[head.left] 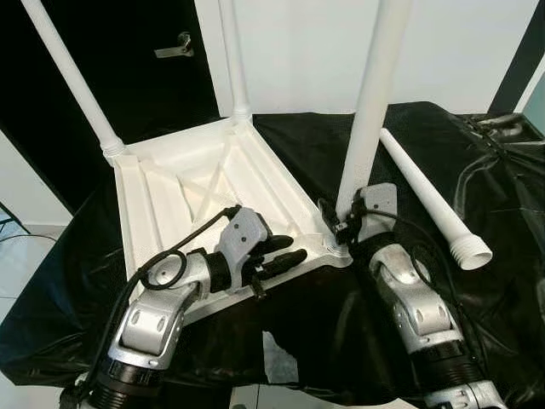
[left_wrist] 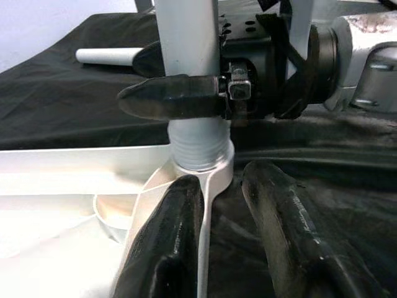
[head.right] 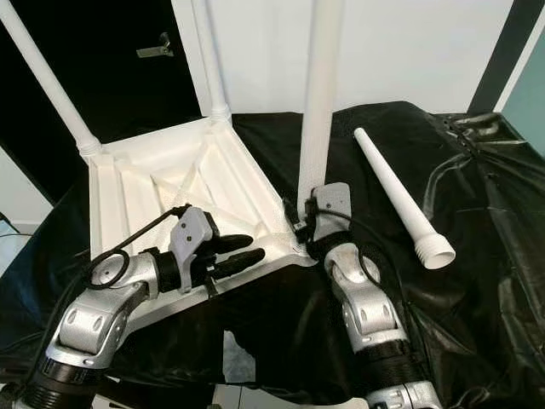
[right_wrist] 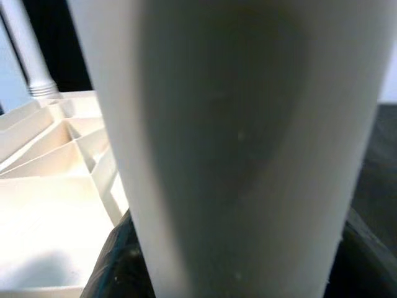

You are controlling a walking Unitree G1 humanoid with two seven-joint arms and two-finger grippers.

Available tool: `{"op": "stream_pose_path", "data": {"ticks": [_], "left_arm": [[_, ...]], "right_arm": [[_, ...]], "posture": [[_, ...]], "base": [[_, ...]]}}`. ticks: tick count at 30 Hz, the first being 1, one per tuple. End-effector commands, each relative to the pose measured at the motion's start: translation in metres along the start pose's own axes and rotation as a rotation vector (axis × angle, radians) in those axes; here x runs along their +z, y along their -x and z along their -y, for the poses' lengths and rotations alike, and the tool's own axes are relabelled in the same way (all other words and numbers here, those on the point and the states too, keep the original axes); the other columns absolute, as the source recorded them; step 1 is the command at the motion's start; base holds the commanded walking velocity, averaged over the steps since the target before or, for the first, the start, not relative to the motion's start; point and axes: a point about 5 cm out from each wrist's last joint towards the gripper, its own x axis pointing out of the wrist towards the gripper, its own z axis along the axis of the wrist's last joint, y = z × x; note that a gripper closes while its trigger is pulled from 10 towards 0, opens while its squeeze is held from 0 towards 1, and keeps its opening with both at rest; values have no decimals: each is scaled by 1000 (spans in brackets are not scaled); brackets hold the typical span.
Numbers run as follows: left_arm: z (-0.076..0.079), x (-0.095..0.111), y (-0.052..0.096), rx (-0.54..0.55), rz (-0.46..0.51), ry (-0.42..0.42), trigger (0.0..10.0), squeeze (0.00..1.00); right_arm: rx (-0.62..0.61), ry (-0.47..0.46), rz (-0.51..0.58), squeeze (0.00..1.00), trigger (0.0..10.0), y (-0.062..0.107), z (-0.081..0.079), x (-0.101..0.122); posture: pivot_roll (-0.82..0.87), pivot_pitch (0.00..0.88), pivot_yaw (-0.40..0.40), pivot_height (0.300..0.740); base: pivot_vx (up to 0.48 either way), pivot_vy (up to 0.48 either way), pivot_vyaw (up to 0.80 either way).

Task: Building children table

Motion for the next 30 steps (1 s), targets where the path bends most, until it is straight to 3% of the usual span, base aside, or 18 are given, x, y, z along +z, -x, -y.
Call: {"op": "stream_pose_path", "data": {"ticks": [1,11,19,23,30], "left_arm": [[-3,-1,0,93,-10,1,10000,0],[-8,2,0,110,-7,-5,10000,0],[-11,4,2,119,-8,-10,10000,0],[-8,3,2,110,-17,-25,10000,0],[-5,-3,1,102,-41,-48,10000,0]], "right_arm": [[35,-11,-121,0,10000,8,-7,-27],[110,71,-139,0,10000,17,-1,-45],[230,82,-112,0,10000,19,-9,-47],[238,-53,-112,0,10000,19,-9,-48],[204,-129,-125,0,10000,17,-2,-49]], "posture": [[40,0,69,740],[43,0,76,740],[42,0,81,740],[43,0,81,740],[38,0,79,740]], "base": [[0,0,0],[0,0,0],[0,0,0],[0,0,0],[0,0,0]]}}
